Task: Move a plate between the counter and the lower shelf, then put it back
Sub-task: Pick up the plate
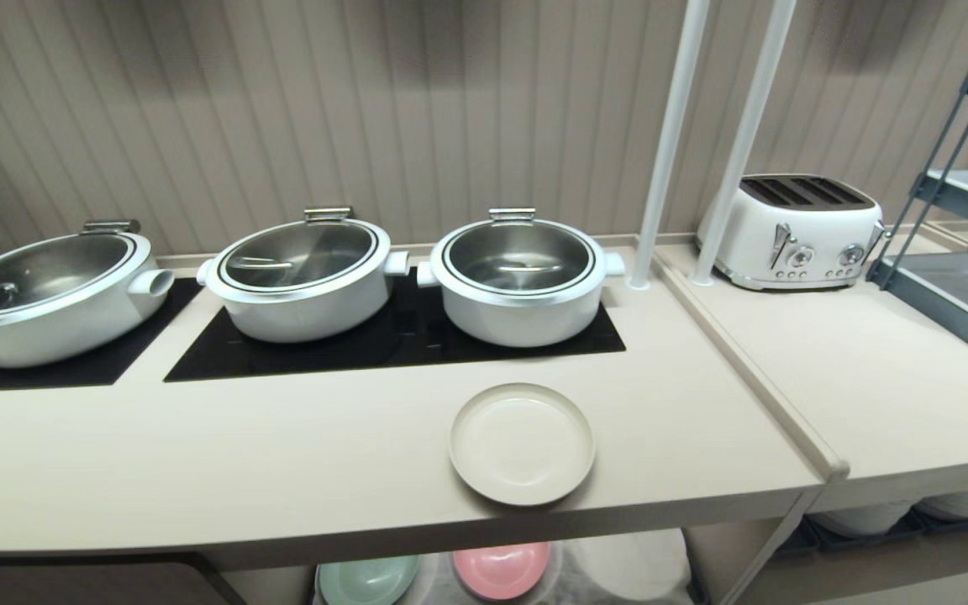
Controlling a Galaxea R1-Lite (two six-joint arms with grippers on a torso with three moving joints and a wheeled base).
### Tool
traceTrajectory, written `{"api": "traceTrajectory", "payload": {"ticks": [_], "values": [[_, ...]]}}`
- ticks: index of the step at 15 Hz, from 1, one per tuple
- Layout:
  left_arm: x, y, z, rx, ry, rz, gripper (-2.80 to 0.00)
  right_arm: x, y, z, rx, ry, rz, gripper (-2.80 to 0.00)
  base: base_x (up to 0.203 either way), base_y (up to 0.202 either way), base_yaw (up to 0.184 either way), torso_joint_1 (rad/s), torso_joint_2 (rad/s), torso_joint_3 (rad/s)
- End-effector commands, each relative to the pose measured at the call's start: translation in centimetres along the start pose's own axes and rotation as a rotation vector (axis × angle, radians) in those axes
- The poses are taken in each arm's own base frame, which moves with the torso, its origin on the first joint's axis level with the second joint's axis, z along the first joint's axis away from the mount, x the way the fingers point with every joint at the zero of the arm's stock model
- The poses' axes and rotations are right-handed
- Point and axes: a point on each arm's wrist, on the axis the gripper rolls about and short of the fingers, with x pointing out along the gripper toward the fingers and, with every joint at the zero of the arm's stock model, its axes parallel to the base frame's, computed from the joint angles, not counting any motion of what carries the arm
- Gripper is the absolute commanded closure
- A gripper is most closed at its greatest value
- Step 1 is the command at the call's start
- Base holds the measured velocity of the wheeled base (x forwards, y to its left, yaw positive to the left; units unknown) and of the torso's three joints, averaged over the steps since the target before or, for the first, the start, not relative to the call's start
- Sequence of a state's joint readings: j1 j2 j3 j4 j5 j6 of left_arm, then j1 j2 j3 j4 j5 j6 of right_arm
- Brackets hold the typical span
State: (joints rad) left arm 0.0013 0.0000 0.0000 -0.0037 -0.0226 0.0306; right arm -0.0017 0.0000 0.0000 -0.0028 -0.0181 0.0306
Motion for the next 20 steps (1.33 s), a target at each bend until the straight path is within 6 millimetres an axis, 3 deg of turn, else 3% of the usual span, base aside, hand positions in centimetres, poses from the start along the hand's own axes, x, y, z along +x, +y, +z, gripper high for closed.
{"api": "traceTrajectory", "payload": {"ticks": [1,20], "values": [[0.0,0.0,0.01,0.0,-0.001,0.0,0.0,0.0,0.0,0.0,0.0,0.0,0.0,0.0,0.0,0.0,0.0,0.0,0.0,0.0],[0.0,0.0,0.01,-0.001,-0.001,0.0,0.0,0.0,0.0,0.0,0.0,0.0,0.0,0.0,0.0,0.0,0.0,0.0,0.0,0.0]]}}
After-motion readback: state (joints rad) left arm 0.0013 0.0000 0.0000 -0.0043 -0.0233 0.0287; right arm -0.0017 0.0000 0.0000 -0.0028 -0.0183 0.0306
